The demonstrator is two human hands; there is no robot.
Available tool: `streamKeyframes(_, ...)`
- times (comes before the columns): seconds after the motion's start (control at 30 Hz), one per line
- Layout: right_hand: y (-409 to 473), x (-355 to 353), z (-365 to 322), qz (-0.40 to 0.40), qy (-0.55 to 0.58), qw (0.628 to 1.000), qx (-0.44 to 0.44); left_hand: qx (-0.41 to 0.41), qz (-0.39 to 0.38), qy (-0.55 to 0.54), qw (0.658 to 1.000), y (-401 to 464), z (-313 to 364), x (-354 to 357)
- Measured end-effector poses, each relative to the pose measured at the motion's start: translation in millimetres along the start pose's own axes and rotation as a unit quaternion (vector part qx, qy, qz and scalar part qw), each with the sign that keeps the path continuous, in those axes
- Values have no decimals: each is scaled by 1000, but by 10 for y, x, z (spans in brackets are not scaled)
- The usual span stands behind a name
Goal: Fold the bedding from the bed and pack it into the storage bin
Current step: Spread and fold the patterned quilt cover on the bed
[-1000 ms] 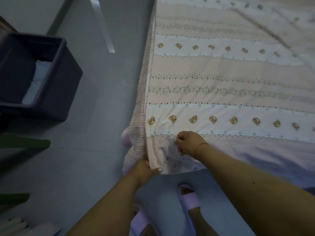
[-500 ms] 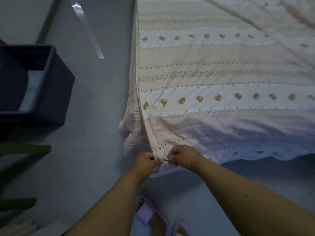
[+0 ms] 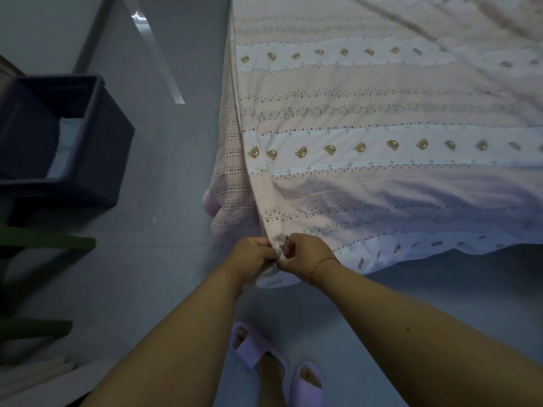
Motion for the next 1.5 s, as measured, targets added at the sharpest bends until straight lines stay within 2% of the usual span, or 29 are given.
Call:
streamKeyframes(0.07,-28,-10,-27,5,-19,1000,-12,0,-2,-27,1000,-40,-1,15)
streamKeyframes(0.23,-161,1,-65,-21,-41,998,-36,5,-3,-9,1000,-277,-66,-14)
streamKeyframes(0.43,-301,121,-178,-43,8,997,-62,-51,1,-8,999,-540,-317,-11)
streamKeyframes(0.53,-356,220,-220,-40,28,997,-58,-72,33,-56,995,-637,-473,-49)
streamKeyframes(0.77,-457,567,-140,-66,86,994,-30,-11,56,-72,996,-531,-731,-266)
streamKeyframes(1.0,-550,802,59,-35,133,990,31,15,79,-14,997,-386,-904,-310)
streamKeyframes(1.1,-627,806,75,-29,103,993,58,14,60,-12,998,-404,-902,-301)
streamKeyframes(1.17,-684,821,9,-17,25,997,67,9,50,-14,999,-434,-890,-290)
streamKeyframes(1.23,-709,876,-58,22,-31,996,86,12,39,-26,999,-459,-870,-271)
streamKeyframes(1.3,-716,939,-92,47,-41,993,100,17,30,-43,998,-484,-839,-253)
streamKeyframes(1.5,-804,891,-77,55,-54,996,41,23,36,-63,997,-539,-823,-302)
Point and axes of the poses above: each hand's wrist, its own y-axis towards the middle knuckle, its own x-axis out of the palm, z = x × y, the point moved 1 cm from there along y, towards the middle knuckle, and after that the axes turned 9 degrees about -y, right-handed, at the moved point
